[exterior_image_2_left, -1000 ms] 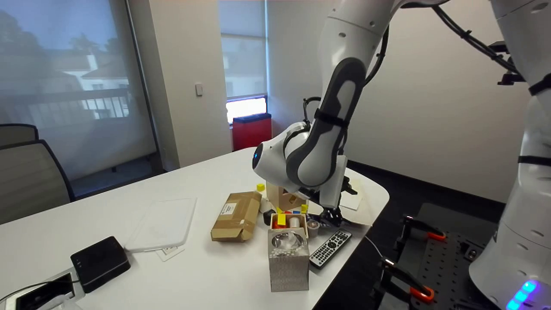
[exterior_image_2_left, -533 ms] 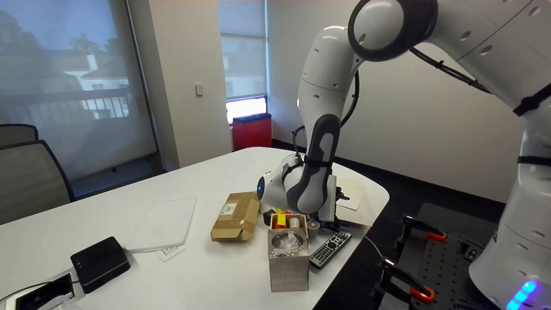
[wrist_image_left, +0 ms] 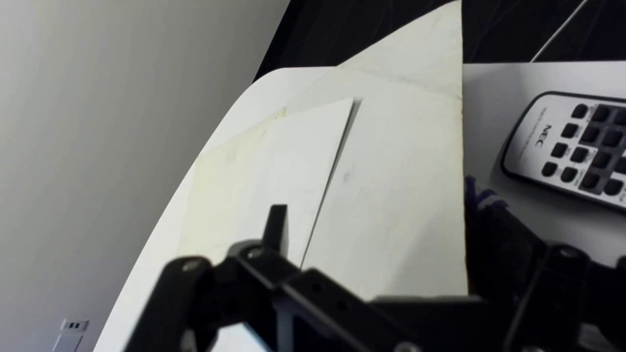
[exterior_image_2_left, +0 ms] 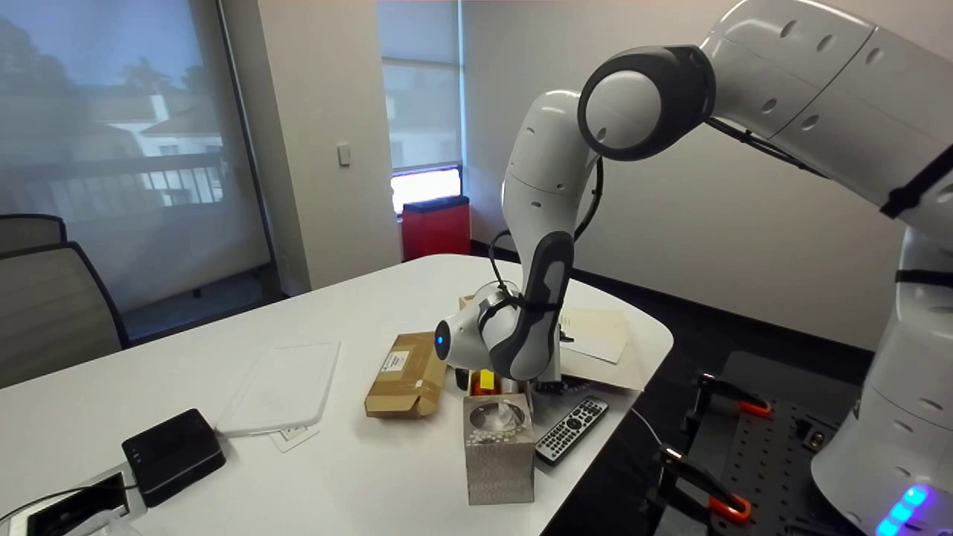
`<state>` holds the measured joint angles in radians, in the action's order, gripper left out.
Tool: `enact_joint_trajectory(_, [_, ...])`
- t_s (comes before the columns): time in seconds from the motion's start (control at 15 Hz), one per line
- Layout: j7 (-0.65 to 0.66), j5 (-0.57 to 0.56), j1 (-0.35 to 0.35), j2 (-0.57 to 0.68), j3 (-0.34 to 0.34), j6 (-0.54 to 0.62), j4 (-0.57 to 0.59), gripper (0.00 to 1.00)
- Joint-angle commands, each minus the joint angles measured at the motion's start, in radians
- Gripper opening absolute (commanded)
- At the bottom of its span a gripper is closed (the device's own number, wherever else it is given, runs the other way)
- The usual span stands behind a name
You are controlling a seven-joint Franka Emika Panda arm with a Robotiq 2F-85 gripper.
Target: Close the book and slightly open the box
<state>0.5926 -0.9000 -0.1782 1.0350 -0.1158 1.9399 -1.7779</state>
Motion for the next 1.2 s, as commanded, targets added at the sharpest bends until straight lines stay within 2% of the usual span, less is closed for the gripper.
enact_joint_trajectory(0.0, [-0.026, -0.027, 0.006, 0.006, -0.006, 0.008, 0.023, 1.0])
enact_joint_trajectory(0.67, [-0.005, -0.053, 0.016, -0.05, -0.034, -0.001, 0.008, 1.0])
enact_joint_trajectory(1.13, [0.017, -0.056, 0.064, -0.184, -0.055, 0.032, -0.059, 1.0])
